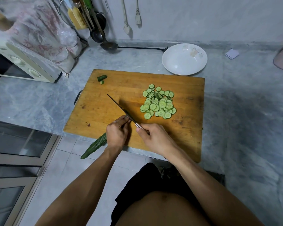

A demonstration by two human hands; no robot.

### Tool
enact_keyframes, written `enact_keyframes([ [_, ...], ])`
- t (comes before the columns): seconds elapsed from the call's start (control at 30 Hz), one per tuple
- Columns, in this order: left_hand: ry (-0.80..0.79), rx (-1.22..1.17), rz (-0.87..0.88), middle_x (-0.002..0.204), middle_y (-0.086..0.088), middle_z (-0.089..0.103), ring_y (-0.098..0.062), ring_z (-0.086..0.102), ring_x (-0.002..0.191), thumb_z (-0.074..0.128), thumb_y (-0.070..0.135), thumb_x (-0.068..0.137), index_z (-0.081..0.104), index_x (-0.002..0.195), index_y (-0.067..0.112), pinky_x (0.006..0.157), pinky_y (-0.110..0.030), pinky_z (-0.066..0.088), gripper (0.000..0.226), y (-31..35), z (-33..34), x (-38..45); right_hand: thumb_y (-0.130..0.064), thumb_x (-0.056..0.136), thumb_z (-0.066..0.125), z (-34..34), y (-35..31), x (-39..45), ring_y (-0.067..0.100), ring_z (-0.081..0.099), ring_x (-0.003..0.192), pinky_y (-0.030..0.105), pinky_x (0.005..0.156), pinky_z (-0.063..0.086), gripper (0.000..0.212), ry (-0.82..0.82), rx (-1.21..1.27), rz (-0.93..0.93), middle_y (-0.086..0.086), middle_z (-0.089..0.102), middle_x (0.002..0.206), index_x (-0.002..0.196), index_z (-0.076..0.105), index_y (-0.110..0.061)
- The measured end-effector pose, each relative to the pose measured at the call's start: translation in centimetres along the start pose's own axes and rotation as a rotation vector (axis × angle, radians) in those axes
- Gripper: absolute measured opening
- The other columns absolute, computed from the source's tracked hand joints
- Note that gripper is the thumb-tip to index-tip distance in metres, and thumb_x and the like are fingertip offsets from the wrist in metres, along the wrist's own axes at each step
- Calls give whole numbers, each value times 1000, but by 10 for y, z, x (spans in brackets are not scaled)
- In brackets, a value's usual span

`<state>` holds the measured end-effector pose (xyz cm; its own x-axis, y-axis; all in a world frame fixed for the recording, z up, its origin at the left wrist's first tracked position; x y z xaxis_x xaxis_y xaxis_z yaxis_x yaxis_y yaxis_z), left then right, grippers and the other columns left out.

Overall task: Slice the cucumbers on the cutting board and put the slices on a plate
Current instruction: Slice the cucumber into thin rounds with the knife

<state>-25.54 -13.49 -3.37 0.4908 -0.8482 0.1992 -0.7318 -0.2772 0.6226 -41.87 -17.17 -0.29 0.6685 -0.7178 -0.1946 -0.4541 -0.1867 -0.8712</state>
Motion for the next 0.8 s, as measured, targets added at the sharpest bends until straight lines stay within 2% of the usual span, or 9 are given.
enact_keyframes([
  [0.07, 1, 3, 6, 111, -10, 71, -22, 70, 96, 65, 0, 83, 76, 102, 5, 88, -20, 49, 22, 1, 0, 0, -39, 102, 50, 1, -1, 1, 15, 33, 51, 32, 48, 30, 39, 10, -14, 0, -4, 37, 56, 65, 45, -30],
  [0.2, 11, 42, 18, 110, -11, 72, -24, 71, 92, 64, 10, 84, 77, 100, 5, 84, -24, 52, 21, 3, -2, -1, -36, 102, 50, 2, -4, 2, 18, 35, 51, 33, 49, 30, 39, 25, -59, -11, -3, 39, 55, 65, 43, -23],
  [0.3, 22, 61, 34, 109, -11, 72, -23, 71, 92, 69, 6, 84, 76, 101, 6, 83, -16, 46, 19, 5, -3, -2, -38, 102, 50, -4, 0, 4, 15, 33, 51, 33, 48, 28, 37, 41, -47, -5, -3, 38, 55, 71, 50, -17],
  [0.47, -3, 59, 34, 115, -11, 70, -23, 69, 99, 68, 2, 83, 75, 106, 6, 89, -15, 43, 24, 4, -2, -2, -36, 103, 51, -22, 4, 4, 9, 36, 41, 27, 41, 29, 41, 63, -55, -1, -7, 38, 52, 63, 47, -25],
  [0.6, -1, 49, 23, 114, -11, 70, -22, 69, 99, 69, 0, 83, 75, 105, 6, 91, -11, 41, 24, 2, -3, -1, -36, 103, 51, -28, 1, -3, 7, 38, 38, 19, 39, 25, 38, 60, -23, -12, -9, 40, 53, 65, 51, -29],
  [0.73, -7, 31, 9, 115, -13, 69, -22, 69, 99, 67, -2, 82, 75, 105, 5, 91, 4, 33, 25, -1, -4, -1, -37, 103, 50, -20, -6, -9, 8, 33, 45, 26, 43, 26, 35, 28, -13, -56, -6, 38, 56, 75, 58, -17],
  [0.8, -13, 19, 4, 114, -12, 69, -21, 69, 99, 66, -4, 81, 75, 104, 4, 90, 5, 32, 26, -2, -4, 0, -38, 102, 50, -16, -8, -12, 10, 33, 51, 32, 48, 26, 34, 20, -26, -76, -5, 38, 58, 76, 56, -18],
])
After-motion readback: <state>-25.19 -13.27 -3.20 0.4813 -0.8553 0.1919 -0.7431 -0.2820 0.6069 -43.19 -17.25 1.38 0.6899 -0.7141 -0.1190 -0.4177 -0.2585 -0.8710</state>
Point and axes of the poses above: each hand's wrist, its own x-axis towards the middle knuckle, its own z-axis out of the palm, y = z × x, the point moved 9 cm from there along x, towards the middle knuckle
